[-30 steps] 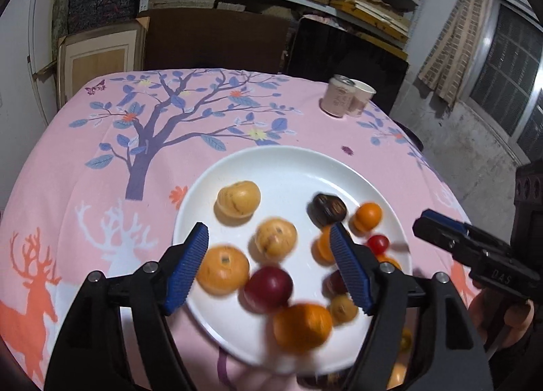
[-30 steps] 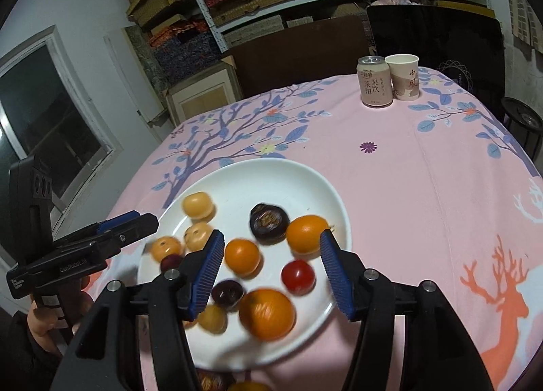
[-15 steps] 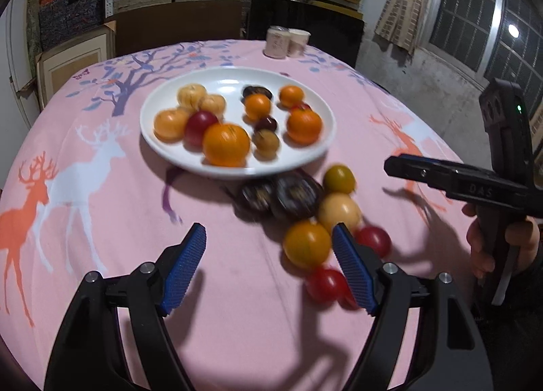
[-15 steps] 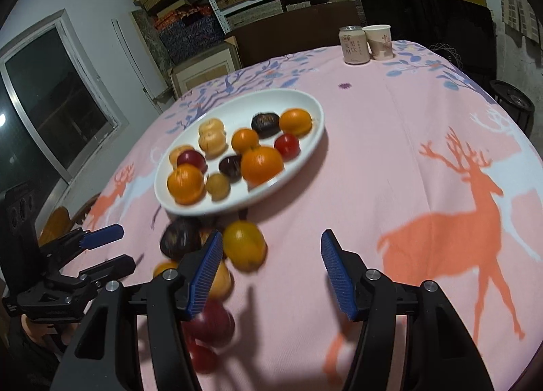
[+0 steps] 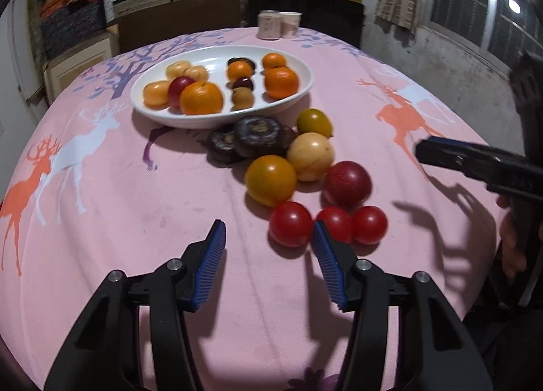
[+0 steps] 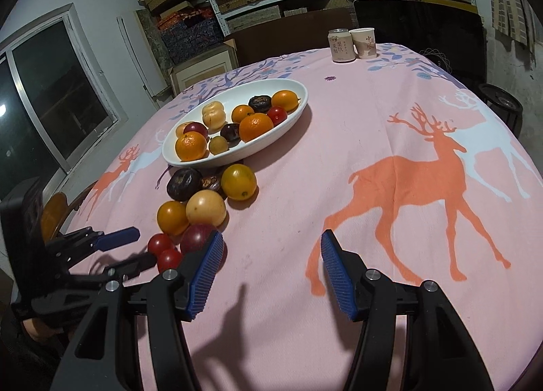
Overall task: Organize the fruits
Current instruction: 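Grasp a red cherry tomato with the left tool while the right tool grasps another tomato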
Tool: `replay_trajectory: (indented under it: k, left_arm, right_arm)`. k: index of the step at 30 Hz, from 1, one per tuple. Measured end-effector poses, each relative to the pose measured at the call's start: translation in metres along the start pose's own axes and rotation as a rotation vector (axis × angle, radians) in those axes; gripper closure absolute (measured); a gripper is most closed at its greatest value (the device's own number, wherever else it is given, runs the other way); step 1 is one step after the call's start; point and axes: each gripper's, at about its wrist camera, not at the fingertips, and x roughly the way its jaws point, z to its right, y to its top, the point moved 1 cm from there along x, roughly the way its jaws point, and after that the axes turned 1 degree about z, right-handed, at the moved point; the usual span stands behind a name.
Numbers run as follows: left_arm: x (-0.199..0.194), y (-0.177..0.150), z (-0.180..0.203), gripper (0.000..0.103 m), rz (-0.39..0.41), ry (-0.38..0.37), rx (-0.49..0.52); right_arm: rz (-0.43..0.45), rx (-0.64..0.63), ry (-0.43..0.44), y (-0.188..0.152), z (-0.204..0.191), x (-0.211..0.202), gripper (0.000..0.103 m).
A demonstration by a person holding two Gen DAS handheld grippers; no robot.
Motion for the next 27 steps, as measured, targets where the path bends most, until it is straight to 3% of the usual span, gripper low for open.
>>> replay_trajectory:
  k: [6, 9, 11, 12, 14, 17, 20, 23, 26, 27]
  left_arm:
    - [-0.001, 0.004, -0.007, 0.042, 0.015, 0.076, -0.044]
    - [-0.010, 0.005, -0.019, 0.039, 0.049, 0.216, -0.066]
    - [-0.016, 0.003, -0.034, 0.040, 0.045, 0.250, -0.102]
    - [-0.017, 0.001, -0.041, 0.040, 0.028, 0.238, -0.125]
    - [-0.019, -0.002, -0.042, 0.040, 0.021, 0.143, -0.147]
    - [-0.018, -0.003, -0.023, 0.040, 0.026, 0.088, -0.087]
    - [-0.005, -0.003, -0.010, 0.040, 0.005, 0.106, -0.045]
    - [0.009, -0.004, -0.020, 0.041, -0.019, 0.135, -0.072]
    - [0.012, -0.007, -0.030, 0.057, -0.016, 0.094, -0.102]
    - [0.012, -0.007, -0.030, 0.069, -0.012, 0.076, -0.096]
  right_arm:
    - [0.001, -0.003, 0.013, -0.003, -0.003, -0.003, 0.042]
    - [0.004, -0.009, 0.015, -0.005, -0.004, -0.005, 0.042]
    - [0.007, -0.010, 0.017, -0.005, -0.004, -0.007, 0.042]
    - [0.007, -0.010, 0.020, -0.006, -0.004, -0.008, 0.042]
    - [0.002, -0.013, 0.027, -0.006, -0.005, -0.006, 0.042]
    - [-0.011, -0.033, 0.036, -0.007, -0.012, -0.001, 0.042]
    - [-0.021, -0.056, 0.032, -0.009, -0.018, 0.001, 0.042]
    - [-0.016, -0.055, 0.025, -0.010, -0.017, -0.001, 0.042]
    - [-0.020, -0.054, 0.023, -0.010, -0.015, -0.001, 0.042]
    - [-0.024, -0.059, 0.026, -0.011, -0.016, 0.000, 0.042]
